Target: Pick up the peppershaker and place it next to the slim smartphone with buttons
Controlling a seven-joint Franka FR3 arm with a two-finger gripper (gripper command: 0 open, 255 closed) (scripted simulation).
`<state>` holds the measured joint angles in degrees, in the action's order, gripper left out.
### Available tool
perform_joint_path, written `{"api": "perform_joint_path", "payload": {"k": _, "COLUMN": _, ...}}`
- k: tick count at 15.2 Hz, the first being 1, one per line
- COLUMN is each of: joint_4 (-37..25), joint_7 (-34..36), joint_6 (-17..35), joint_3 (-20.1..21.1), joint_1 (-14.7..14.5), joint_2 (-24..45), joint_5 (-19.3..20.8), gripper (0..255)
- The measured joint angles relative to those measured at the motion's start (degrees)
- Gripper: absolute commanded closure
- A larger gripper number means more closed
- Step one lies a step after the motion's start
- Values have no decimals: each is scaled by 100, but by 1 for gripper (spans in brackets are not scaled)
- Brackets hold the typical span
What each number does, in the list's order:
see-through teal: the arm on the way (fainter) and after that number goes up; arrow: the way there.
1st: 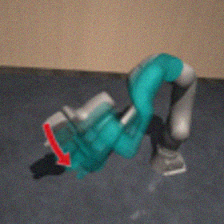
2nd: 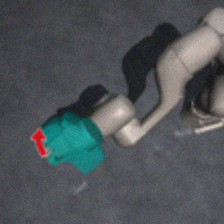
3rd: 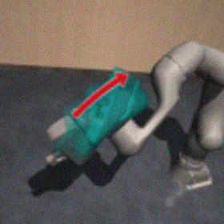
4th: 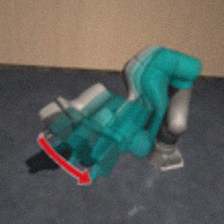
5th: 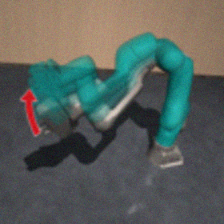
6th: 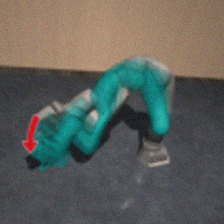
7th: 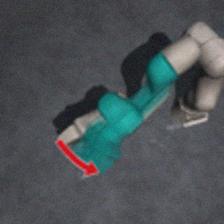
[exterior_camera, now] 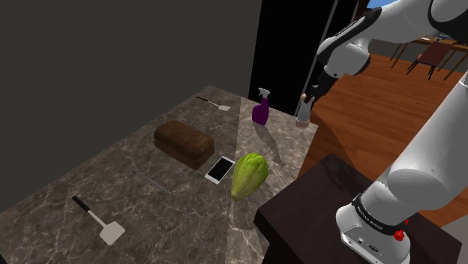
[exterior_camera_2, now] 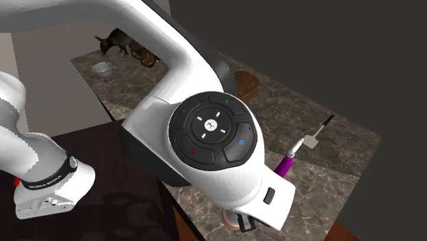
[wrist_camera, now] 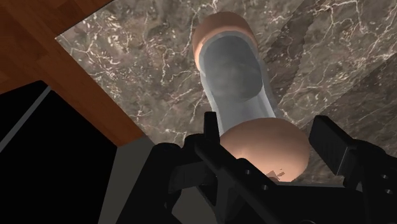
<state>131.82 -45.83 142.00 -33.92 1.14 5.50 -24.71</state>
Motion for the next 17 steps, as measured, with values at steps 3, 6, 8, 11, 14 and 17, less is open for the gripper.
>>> {"api": "perform_joint_path", "payload": {"k": 3, "joint_4": -49, "joint_7": 222, "joint_6": -170, "joint_3": -42, "joint_1": -28, "joint_2": -195, "joint_5": 263, "gripper": 255}}
{"api": "perform_joint_path", "payload": {"k": 6, "joint_4": -100, "joint_7": 417, "joint_6": -347, "joint_3": -71, "joint_1": -37, "joint_2": -387, "joint_5": 507, "gripper": 255}}
{"api": "perform_joint_path", "payload": {"k": 8, "joint_4": -163, "joint_7": 537, "joint_6": -475, "joint_3": -79, "joint_1": -40, "joint_2": -489, "joint_5": 643, "gripper": 255}}
{"api": "perform_joint_path", "payload": {"k": 11, "joint_4": -231, "joint_7": 733, "joint_6": -672, "joint_3": -79, "joint_1": -39, "joint_2": -685, "joint_5": 871, "gripper": 255}}
{"api": "perform_joint_path", "payload": {"k": 14, "joint_4": -317, "joint_7": 882, "joint_6": -857, "joint_3": -70, "joint_1": -33, "joint_2": -830, "joint_5": 1037, "gripper": 255}}
{"api": "perform_joint_path", "payload": {"k": 17, "joint_4": -442, "joint_7": 1011, "joint_6": -1076, "joint_3": -61, "joint_1": -18, "joint_2": -964, "joint_5": 1187, "gripper": 255}}
